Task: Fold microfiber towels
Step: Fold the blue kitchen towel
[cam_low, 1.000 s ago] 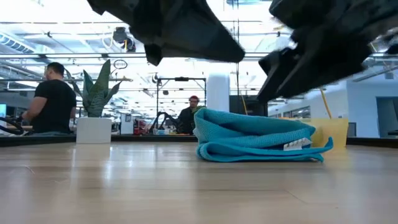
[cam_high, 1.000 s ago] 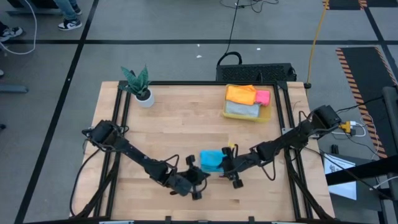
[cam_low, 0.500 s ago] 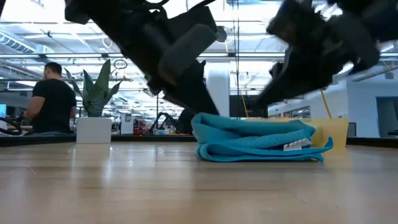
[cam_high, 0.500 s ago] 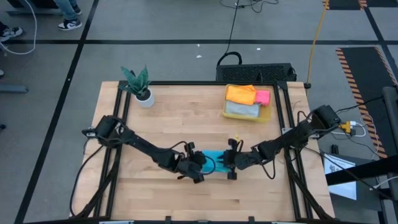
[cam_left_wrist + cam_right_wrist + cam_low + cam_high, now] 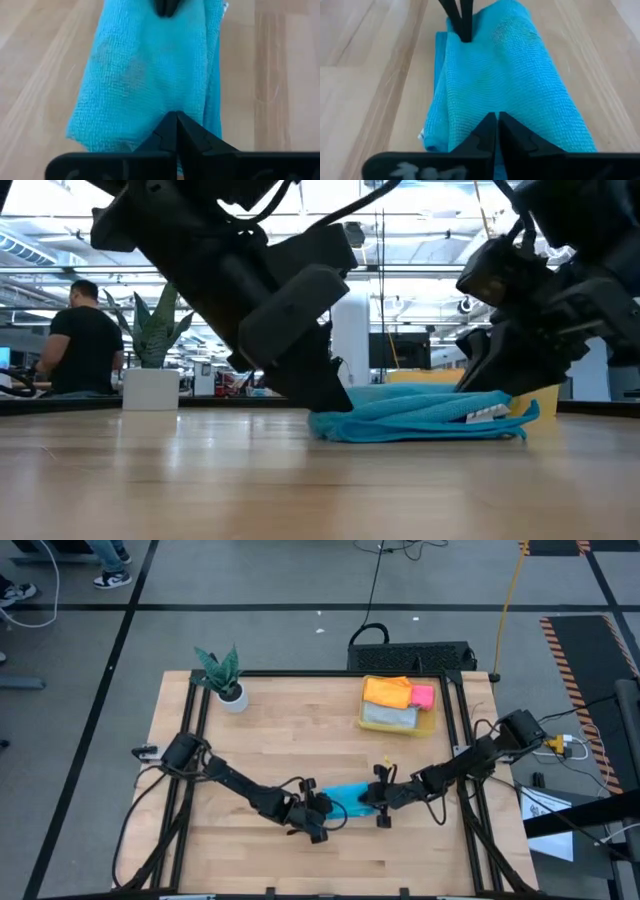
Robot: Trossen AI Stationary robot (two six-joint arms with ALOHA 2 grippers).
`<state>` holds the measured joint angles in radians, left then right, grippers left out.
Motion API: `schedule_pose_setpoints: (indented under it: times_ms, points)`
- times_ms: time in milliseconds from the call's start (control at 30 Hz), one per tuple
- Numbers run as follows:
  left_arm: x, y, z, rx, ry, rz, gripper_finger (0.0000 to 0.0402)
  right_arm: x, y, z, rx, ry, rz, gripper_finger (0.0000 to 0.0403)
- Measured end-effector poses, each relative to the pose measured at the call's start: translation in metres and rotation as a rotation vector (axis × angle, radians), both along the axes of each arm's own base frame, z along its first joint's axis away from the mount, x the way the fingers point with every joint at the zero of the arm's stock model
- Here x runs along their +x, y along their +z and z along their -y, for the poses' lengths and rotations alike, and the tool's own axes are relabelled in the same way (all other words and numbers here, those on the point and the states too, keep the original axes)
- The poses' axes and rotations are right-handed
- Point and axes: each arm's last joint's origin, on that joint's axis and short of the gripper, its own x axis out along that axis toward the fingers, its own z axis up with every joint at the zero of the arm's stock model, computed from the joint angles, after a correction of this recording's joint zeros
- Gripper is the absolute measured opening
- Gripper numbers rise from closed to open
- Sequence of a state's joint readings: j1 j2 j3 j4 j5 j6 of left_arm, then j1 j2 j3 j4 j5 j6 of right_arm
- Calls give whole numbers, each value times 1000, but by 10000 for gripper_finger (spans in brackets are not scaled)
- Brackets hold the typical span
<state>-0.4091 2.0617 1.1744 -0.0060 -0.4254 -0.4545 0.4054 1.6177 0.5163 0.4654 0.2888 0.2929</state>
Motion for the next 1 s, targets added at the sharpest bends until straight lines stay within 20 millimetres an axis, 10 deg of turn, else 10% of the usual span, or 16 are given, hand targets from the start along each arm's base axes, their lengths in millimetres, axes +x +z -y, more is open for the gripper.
schedule_pose_setpoints:
  times_ms: [400,667,1000]
  points:
    - [1,38,8,21,-103,126,4,0,32,-12,37,50,201,15]
    - [7,33,-20,47,33,90,13,6,14,-19,58,88,191,15]
    - [3,34,-5,25,-61,94,19,-6,-2,-11,-2,72,-31,15]
